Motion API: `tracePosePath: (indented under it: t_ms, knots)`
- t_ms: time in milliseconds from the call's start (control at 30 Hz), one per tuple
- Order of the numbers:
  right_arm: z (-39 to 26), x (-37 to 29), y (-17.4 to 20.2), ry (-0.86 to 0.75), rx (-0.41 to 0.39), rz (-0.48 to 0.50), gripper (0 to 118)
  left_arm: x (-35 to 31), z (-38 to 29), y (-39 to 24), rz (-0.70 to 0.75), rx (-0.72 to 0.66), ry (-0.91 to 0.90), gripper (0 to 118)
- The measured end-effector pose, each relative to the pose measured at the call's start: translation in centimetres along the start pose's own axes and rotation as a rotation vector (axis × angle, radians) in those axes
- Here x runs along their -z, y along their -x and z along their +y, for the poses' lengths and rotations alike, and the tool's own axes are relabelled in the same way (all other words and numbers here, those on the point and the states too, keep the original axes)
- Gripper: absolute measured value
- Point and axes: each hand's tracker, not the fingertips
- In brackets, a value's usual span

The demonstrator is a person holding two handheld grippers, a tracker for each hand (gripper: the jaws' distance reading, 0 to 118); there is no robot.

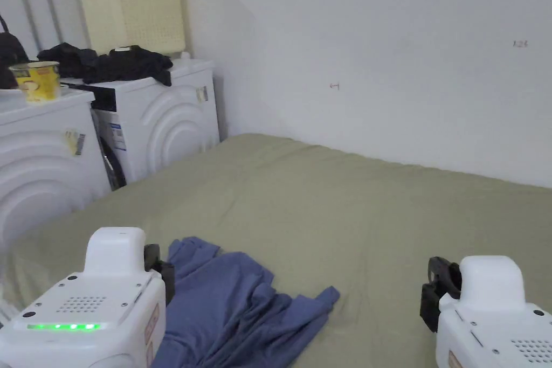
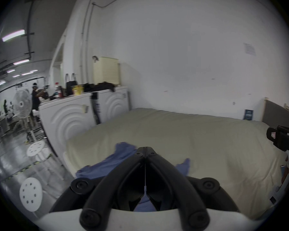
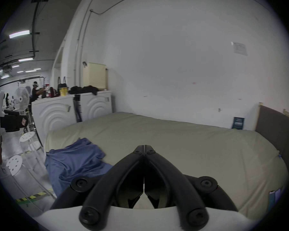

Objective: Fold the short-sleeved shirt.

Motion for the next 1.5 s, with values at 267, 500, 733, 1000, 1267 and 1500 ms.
tracePosePath:
  t_ms: [267,500,733,1000,1267,1500]
  knots:
    - [0.0,1.0,2.4,0.019,-0.023,0.058,0,-0.1,-1.2,3.5,0.069,-0.032,0.04,0]
    - [-0.3,1.1,1.6,0.042,-0.031,0.043,0,1.7,-2.0,2.9,0.05,-0.024,0.083,0]
    - [-1.5,1.5,1.2,0.078,-0.033,0.043,0,5.9,-4.0,1.9,-0.014,0.006,0.208,0]
    - [-3.7,2.7,0.8,0.155,-0.025,0.035,0,14.7,-8.0,-0.4,-0.044,0.056,0.389,0]
    - [-6.6,3.8,0.7,0.225,-0.028,0.042,0,21.4,-11.2,-1.4,-0.091,0.018,0.636,38]
    - [-8.6,3.9,0.6,0.282,-0.002,0.059,0,24.1,-13.4,-2.7,-0.119,0.081,0.81,117]
